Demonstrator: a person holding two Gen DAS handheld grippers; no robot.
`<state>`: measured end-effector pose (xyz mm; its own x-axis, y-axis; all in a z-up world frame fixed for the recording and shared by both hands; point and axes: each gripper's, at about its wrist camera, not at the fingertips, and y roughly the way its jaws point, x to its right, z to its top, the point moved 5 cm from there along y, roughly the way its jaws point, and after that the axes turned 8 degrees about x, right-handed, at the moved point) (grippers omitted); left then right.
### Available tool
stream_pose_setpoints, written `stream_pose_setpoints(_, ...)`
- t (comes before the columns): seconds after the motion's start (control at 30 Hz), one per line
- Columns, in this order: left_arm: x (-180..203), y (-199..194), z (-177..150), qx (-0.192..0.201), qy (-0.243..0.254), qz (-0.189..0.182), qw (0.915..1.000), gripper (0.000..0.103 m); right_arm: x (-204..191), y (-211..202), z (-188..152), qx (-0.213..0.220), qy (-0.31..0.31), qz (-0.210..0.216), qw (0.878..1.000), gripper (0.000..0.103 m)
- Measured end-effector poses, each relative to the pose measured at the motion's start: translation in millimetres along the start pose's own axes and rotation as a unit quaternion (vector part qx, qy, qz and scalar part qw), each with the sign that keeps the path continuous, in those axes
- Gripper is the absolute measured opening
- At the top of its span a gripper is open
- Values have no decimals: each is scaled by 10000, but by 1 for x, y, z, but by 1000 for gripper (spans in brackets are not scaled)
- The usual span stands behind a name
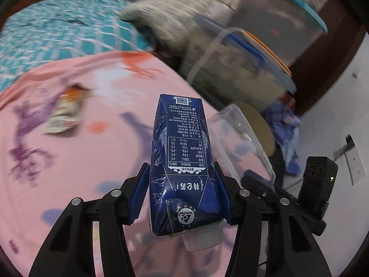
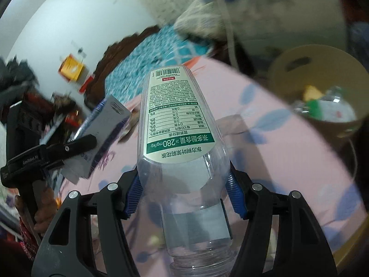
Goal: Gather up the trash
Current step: 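Carry carton and bottle to the wastebasket and open both tools to drop them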
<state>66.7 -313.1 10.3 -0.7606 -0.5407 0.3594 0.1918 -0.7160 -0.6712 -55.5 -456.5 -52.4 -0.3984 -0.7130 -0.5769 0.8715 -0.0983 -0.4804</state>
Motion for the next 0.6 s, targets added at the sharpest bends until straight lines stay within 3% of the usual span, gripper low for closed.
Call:
stream_pose_setpoints(0.2,76,75,14,-531,224,-612,9965,50,76,-26,31,516,982,-229,9936,65)
stream_pose_setpoints(0.43,146,163,33,-1111,309,-1182,9863,50,151,-36,64,846,1782,-855,9766,67)
stream_pose_setpoints(0.47,151,173,37,-1133,276,-1280,9849,51,156,-33,68,869,1836,-943,9746,68)
stream_pose_setpoints(0.5,156,184,39,-1177,249,-1351,9835,61,161,-31,70,866,1853,-1008,9737,73)
stream_pose_setpoints(0.53,159,195,42,-1249,218,-1295,9834,68,164,-28,72,835,1878,-1095,9725,76)
stream_pose_setpoints(0.6,157,207,46,-1250,91,-1084,9862,68,169,-29,75,971,1971,-1188,9683,78)
